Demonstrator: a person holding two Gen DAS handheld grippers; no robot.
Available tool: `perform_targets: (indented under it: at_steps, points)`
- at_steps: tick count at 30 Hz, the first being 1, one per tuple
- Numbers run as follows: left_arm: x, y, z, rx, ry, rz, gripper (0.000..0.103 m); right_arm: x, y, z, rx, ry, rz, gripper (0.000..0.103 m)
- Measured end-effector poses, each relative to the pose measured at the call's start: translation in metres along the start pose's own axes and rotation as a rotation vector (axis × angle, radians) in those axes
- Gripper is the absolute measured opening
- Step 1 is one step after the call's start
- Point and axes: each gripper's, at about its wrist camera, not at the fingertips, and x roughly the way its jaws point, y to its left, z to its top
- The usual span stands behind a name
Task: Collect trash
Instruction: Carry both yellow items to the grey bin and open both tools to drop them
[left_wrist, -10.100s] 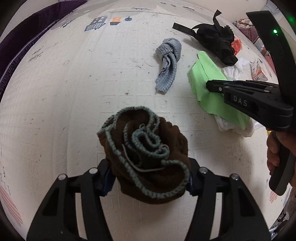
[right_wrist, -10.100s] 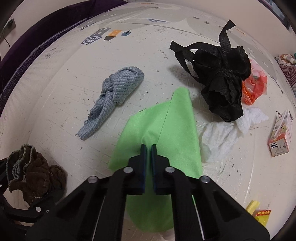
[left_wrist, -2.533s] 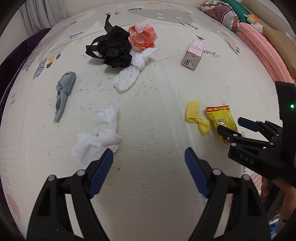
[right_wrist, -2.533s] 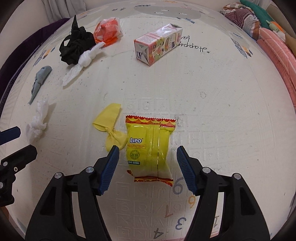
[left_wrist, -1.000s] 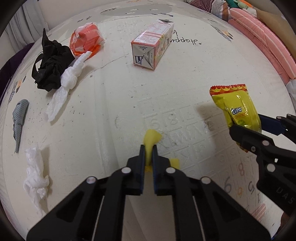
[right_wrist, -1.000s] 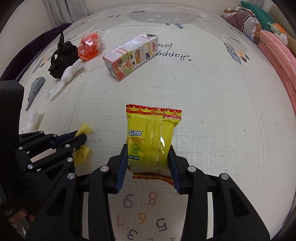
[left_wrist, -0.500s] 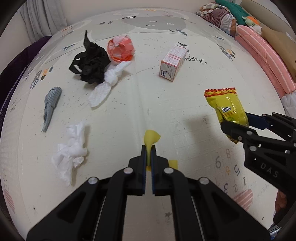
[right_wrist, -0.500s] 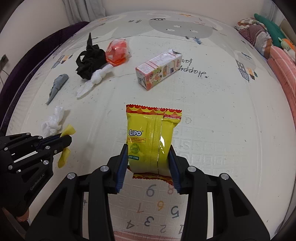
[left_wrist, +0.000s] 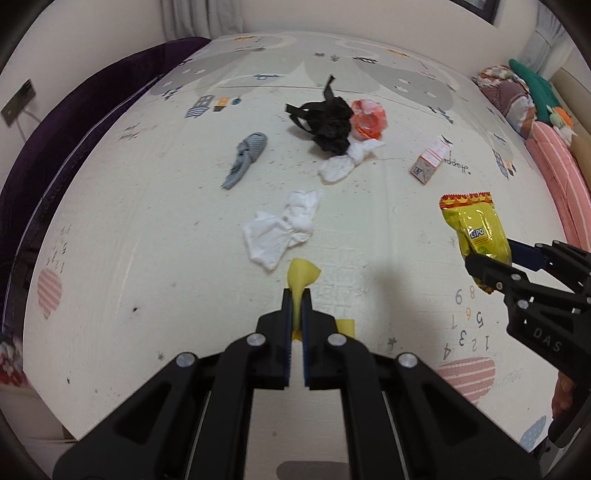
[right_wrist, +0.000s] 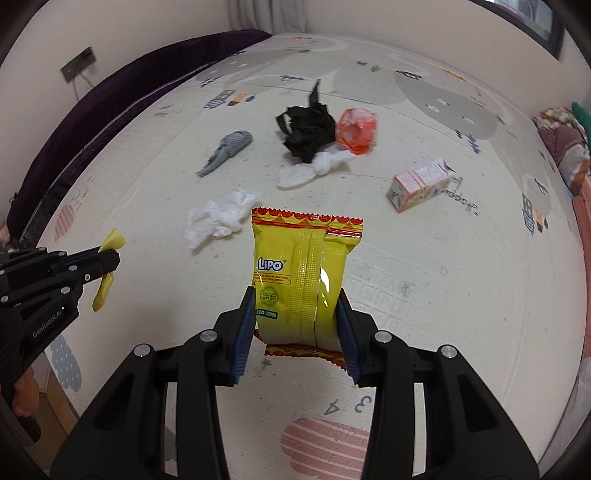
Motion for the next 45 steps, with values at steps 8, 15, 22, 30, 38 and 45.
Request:
perform_targets:
  at_steps: [8, 15, 22, 30, 38, 45]
  points:
    - [-0.057, 0.096, -0.059, -0.212, -0.012, 0.098, 0.005, -0.017, 0.118, 0.003, -0.235, 0.004, 0.101, 0.040]
    - [-0.139, 0.196, -0.148, -0.405, -0.019, 0.212, 0.005, -0.053, 0.267, -0.016, -0.438, -0.016, 0.242, 0.040]
    - [-0.224, 0.297, -0.263, -0.631, -0.017, 0.371, 0.005, -0.089, 0.427, -0.074, -0.665, -0.002, 0.409, 0.040]
    - [-0.289, 0.367, -0.384, -0.896, -0.024, 0.480, 0.005, -0.117, 0.570, -0.158, -0.940, 0.034, 0.562, 0.040]
    - [-0.287, 0.385, -0.463, -1.081, -0.024, 0.530, 0.005, -0.094, 0.657, -0.233, -1.164, 0.080, 0.678, 0.040]
    - [-0.258, 0.396, -0.516, -1.213, 0.002, 0.522, 0.005, -0.064, 0.701, -0.284, -1.286, 0.098, 0.706, 0.055]
